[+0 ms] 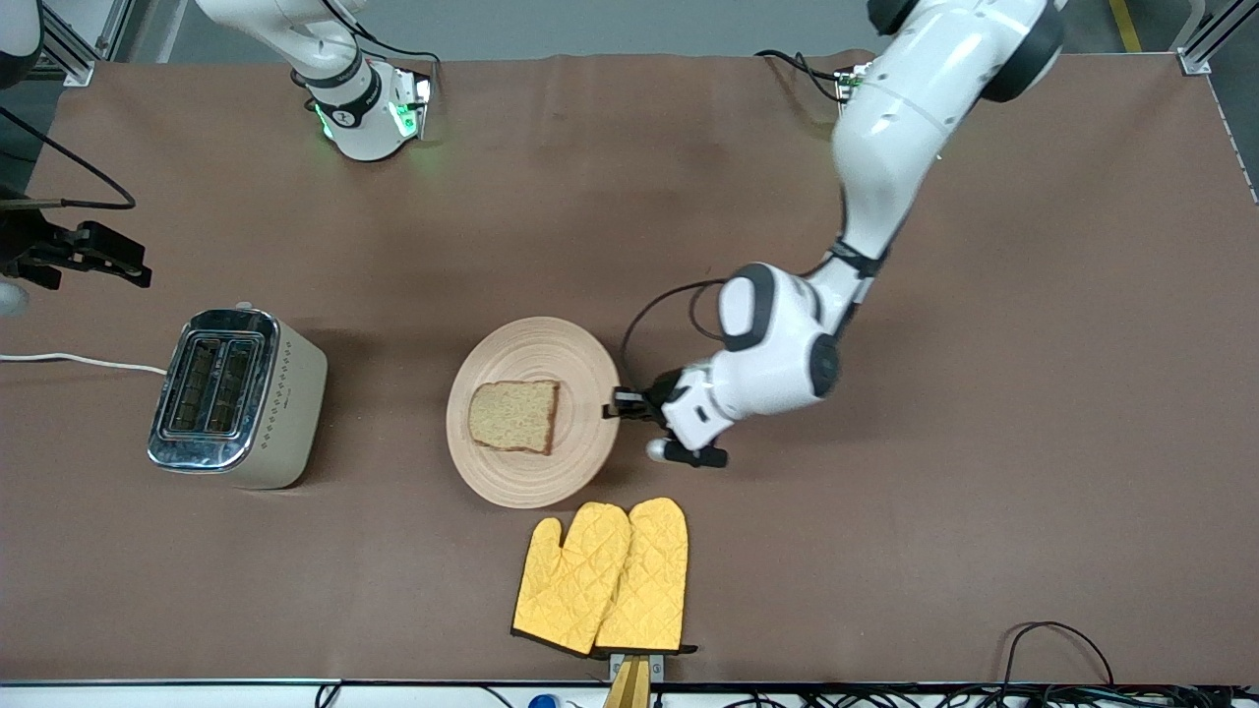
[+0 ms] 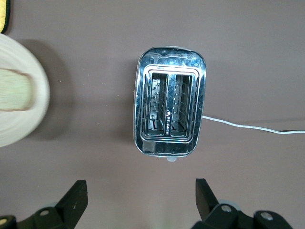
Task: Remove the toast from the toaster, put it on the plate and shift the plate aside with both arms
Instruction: 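Drag the plate with the left gripper away from the toaster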
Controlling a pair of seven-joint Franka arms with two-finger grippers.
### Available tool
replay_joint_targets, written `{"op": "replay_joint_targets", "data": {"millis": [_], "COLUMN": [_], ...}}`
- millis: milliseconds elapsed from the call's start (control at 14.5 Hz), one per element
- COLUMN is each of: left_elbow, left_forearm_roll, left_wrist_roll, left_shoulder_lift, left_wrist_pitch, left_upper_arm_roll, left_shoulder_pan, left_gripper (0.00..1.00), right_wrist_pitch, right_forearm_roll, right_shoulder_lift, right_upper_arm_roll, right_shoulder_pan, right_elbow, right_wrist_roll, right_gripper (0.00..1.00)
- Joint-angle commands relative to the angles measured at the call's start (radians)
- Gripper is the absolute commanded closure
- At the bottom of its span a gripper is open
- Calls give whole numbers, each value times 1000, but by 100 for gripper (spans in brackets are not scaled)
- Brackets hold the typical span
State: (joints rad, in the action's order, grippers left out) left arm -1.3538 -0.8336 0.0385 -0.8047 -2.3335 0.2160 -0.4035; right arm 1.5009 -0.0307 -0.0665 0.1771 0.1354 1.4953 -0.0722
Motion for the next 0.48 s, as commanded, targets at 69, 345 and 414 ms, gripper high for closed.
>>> {"op": "replay_joint_targets", "data": {"millis": [69, 345, 414], "left_elbow": [-68, -82, -91], "left_forearm_roll": [-2, -1, -1], "left_wrist_roll": [145, 373, 442], "left_shoulder_lift": [114, 118, 113], "left_wrist_pitch": [259, 489, 531], "left_upper_arm_roll": [20, 20, 20], "left_shoulder_pan": [194, 424, 486], "left_gripper": [100, 100, 100], "right_wrist_pitch": [-11, -11, -11], "right_forearm_roll": [-11, -11, -9], "right_shoulder_lift": [-9, -9, -9], "right_upper_arm_roll": [-4, -4, -4], "right_shoulder_pan": [0, 0, 0], "right_elbow": [-20, -20, -20], "right_wrist_roll": [-1, -1, 0], "right_gripper": [0, 0, 0]}}
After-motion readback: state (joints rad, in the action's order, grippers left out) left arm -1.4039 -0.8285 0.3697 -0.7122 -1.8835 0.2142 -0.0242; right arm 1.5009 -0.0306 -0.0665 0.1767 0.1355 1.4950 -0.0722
